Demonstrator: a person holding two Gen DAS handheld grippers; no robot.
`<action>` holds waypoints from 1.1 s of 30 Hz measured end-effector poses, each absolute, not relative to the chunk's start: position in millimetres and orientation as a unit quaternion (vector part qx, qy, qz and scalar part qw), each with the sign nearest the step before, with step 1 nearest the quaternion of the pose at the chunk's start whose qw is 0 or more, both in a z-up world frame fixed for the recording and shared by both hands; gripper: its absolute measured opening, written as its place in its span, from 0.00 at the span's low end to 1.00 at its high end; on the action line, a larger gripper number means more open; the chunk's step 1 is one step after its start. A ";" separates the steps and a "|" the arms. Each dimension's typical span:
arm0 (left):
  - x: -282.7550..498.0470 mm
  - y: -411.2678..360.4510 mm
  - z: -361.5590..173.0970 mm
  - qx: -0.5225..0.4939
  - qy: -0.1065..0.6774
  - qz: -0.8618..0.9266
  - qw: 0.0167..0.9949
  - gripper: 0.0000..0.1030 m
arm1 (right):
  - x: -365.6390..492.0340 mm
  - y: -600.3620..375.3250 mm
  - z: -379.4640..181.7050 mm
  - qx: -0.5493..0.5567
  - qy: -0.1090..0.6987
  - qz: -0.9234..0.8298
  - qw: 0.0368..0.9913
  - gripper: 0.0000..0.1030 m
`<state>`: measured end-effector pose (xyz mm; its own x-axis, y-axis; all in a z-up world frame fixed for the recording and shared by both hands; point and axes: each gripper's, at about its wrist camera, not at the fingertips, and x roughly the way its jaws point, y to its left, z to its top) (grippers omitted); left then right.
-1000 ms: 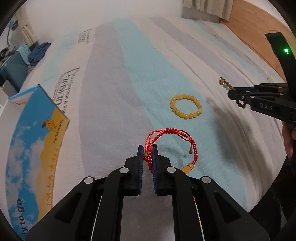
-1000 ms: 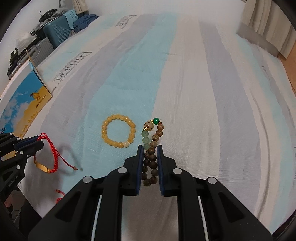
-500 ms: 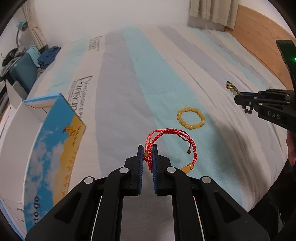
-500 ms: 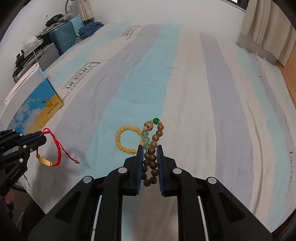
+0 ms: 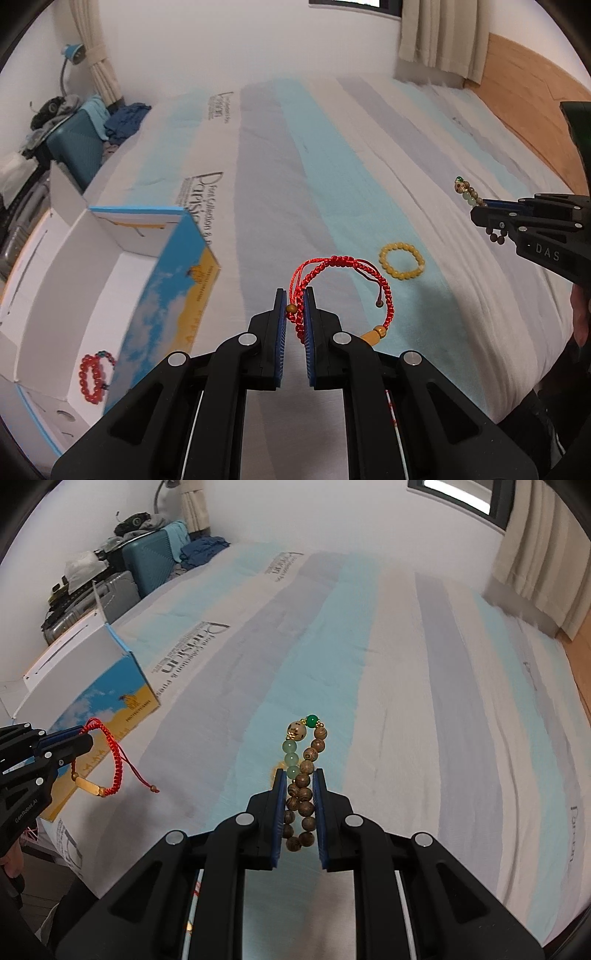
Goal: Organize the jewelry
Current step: 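Lift both held bracelets and carry them over into the box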
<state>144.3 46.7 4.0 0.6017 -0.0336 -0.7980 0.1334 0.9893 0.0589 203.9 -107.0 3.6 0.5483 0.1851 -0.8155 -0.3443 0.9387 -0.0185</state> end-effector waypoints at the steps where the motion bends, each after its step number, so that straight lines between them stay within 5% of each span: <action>1: 143.7 49.3 6.5 0.055 0.442 -0.044 0.894 0.08 | 202.6 -101.0 7.0 -0.091 0.447 0.154 0.876 0.13; 33: 64.8 235.0 71.1 -0.012 0.401 0.081 0.913 0.08 | 169.6 100.5 64.4 -0.157 0.384 0.270 0.869 0.13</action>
<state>64.8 235.0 71.1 0.6658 0.1376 -0.7333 -0.1568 0.9867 0.0427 169.6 100.5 64.4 0.5591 0.3490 -0.7521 -0.5905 0.8044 -0.0656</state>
